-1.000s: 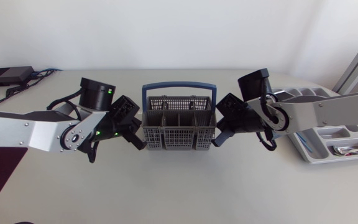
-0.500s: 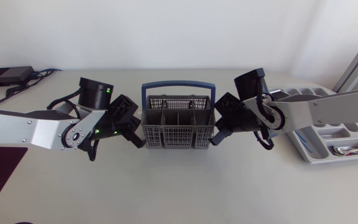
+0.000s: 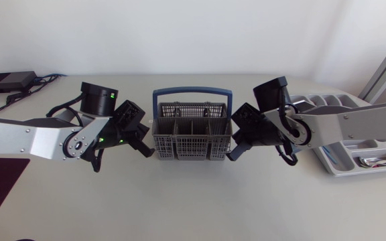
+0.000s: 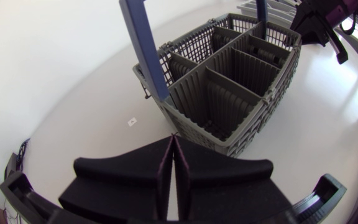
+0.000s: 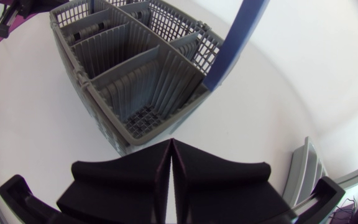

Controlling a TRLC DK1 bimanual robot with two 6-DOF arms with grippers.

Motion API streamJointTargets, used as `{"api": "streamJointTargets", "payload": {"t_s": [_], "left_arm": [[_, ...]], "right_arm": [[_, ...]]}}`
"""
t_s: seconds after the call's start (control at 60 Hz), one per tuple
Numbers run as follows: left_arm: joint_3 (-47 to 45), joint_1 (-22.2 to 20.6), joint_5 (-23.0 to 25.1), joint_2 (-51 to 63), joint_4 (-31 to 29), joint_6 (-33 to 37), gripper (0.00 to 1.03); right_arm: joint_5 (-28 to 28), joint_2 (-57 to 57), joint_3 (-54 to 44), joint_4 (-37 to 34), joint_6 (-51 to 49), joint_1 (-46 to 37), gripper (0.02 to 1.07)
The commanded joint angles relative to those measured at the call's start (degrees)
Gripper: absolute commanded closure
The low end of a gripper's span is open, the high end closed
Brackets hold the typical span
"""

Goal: Sort the cutlery from the basket into the organizer compartments.

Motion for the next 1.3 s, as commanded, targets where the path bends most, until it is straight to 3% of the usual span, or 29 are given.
{"api": "streamJointTargets", "payload": {"t_s": [0.0,0.267,0.317,0.383,0.4,0.417,0.433,0.45,0.467,0.5,0.517,0.533,0.55,0.7,1.0,1.05,1.283], "left_arm": [[-1.4,-0.1,0.7,-2.0,0.5,0.7,1.00],[-5.4,2.7,0.9,-11.1,-1.8,1.3,1.00],[-6.3,3.2,1.0,-13.6,-3.0,1.1,0.96],[-7.3,3.3,0.9,-16.7,-4.1,1.0,0.75],[-8.0,3.5,0.8,-18.6,-4.6,0.9,0.61],[-8.0,3.6,0.8,-18.7,-4.6,0.9,0.60],[-8.5,3.5,0.6,-20.6,-5.7,0.7,0.43],[-8.6,3.5,0.5,-21.1,-5.9,0.7,0.38],[-9.0,3.5,0.0,-22.7,-6.4,0.7,0.23],[-9.5,3.4,-0.7,-24.7,-6.6,0.7,0.04],[-9.7,3.4,-1.2,-25.4,-6.7,0.7,0.02],[-10.0,3.3,-1.7,-26.8,-7.0,0.6,0.03],[-10.2,3.2,-2.0,-27.8,-7.3,0.4,0.03],[-9.8,4.1,-3.3,-35.7,-11.9,-2.9,0.03],[-9.9,11.1,-2.7,-42.5,-18.6,-7.6,0.09],[-10.1,11.3,-2.7,-44.5,-19.4,-7.8,0.04],[-12.8,11.1,-5.5,-54.7,-19.4,-3.7,0.04]], "right_arm": [[0.9,-0.8,-2.0,-0.3,1.2,0.6,1.02],[2.3,-9.8,-6.6,-0.8,0.4,-0.8,1.01],[2.6,-12.5,-7.7,-1.3,0.4,-1.3,0.97],[2.9,-15.7,-8.8,-2.1,0.3,-1.9,0.78],[3.1,-16.4,-9.1,-2.3,0.3,-2.0,0.71],[3.3,-17.1,-9.4,-2.5,0.3,-2.0,0.64],[3.5,-18.4,-9.8,-2.8,0.1,-2.4,0.53],[3.5,-18.8,-9.9,-2.9,0.0,-2.5,0.51],[3.6,-19.9,-10.2,-3.3,0.0,-2.7,0.45],[3.7,-21.2,-10.5,-4.0,-0.2,-2.8,0.30],[3.8,-21.6,-10.5,-4.5,-0.2,-2.9,0.20],[3.8,-22.3,-10.6,-5.0,-0.2,-3.1,0.06],[3.8,-23.0,-10.7,-5.3,-0.3,-3.4,0.04],[4.9,-28.4,-11.2,-8.9,-0.4,-5.8,0.06],[3.3,-40.3,-12.7,-16.0,-0.2,-13.5,0.06],[2.0,-43.3,-13.0,-16.9,-0.1,-15.1,0.06],[2.5,-52.9,-14.6,-17.8,1.2,-18.9,0.06]]}}
